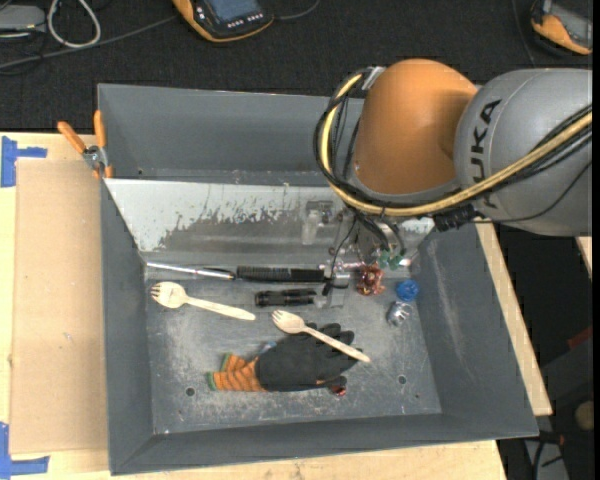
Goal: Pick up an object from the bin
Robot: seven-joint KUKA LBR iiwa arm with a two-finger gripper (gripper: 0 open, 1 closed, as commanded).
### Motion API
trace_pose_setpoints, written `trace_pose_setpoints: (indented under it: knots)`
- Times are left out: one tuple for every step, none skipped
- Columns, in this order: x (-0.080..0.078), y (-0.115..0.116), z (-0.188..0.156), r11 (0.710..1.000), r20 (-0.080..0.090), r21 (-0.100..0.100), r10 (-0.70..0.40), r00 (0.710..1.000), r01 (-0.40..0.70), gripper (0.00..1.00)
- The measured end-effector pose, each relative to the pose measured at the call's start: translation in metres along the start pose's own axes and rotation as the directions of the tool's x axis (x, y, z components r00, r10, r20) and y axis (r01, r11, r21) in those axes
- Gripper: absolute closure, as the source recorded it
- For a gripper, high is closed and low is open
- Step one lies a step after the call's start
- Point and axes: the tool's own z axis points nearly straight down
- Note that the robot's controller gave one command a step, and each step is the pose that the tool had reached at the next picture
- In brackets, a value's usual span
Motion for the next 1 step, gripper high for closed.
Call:
trace_pose_setpoints:
  knots:
    - [-0.0014, -0.0003, -0.0048, 1.0, 0.008, 0.0, 0.001, 1.0, -0.001, 0.0]
